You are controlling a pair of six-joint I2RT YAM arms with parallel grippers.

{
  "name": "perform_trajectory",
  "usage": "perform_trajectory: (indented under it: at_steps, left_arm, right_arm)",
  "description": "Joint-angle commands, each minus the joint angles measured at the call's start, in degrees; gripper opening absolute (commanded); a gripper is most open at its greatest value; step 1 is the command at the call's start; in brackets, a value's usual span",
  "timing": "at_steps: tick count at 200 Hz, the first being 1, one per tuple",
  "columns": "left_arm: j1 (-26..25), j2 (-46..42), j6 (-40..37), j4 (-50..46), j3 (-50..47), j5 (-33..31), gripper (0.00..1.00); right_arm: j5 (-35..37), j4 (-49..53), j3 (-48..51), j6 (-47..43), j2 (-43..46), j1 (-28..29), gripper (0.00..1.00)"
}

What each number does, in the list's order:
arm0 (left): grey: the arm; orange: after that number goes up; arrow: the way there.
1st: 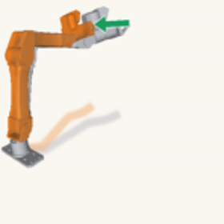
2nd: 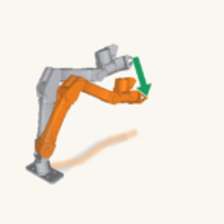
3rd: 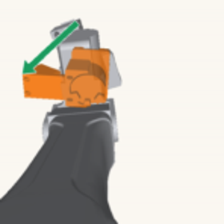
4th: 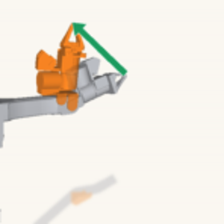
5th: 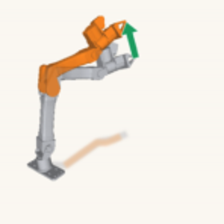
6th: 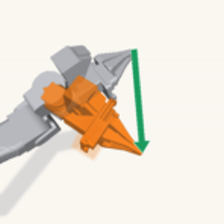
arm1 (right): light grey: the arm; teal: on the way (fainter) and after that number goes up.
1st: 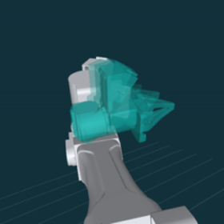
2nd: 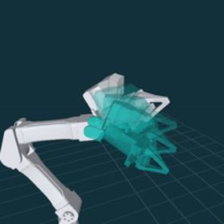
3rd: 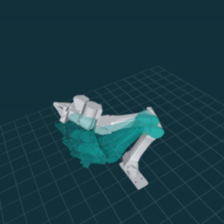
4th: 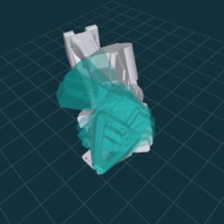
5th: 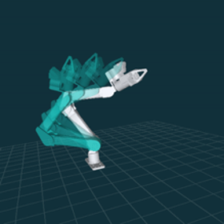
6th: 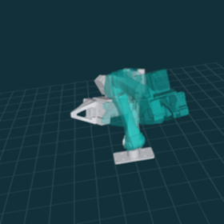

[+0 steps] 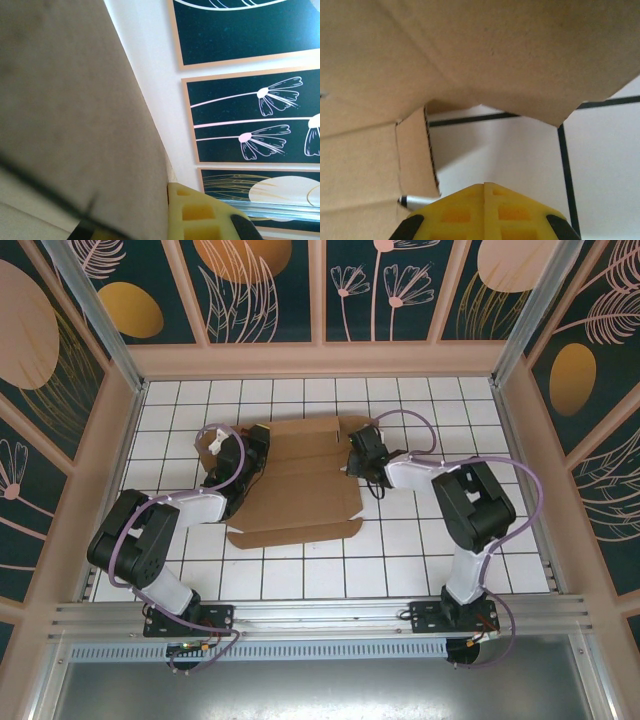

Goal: Fold the paper box

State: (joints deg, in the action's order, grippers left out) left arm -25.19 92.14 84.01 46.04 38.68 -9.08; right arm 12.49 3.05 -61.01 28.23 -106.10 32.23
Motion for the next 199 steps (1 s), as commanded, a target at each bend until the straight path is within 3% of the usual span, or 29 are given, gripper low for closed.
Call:
perform_trajectory:
  at_steps: [1,77,133,153,186,199]
  left_arm:
    - [-0.4,0.4,-2.6,-6.2,-0.1,0.5,0.00]
    - [-0.4,0.4,-2.7,-6.4,0.2,0.7,0.00]
    - [-0.5,0.4,-2.5,-7.0,0.1,0.5,0.00]
    - [-0.5,0.2,-2.7,-7.5,0.1,0.1,0.00]
    - [-0.5,-0.1,-2.9,-8.5,0.6,-0.3,0.00]
    - [-0.5,0.0,-2.8,-9.5,1.5,-0.8,0.00]
  right_arm:
    - [4.6,-2.2,-1.9,1.1,-1.3,-0.4,0.00]
    - [-10.7,-19.5,2.8,-0.6,-0.3,-0.2,0.06]
    - [-16.9,-17.5,-0.7,0.2,-5.2,0.1,0.10]
    - [-18.6,-18.8,3.0,-3.4,0.5,0.0,0.13]
    - [-17.9,-20.3,12.7,-10.9,17.2,-0.6,0.18]
    - [-16.0,-20.5,16.0,-12.2,23.2,-4.0,0.18]
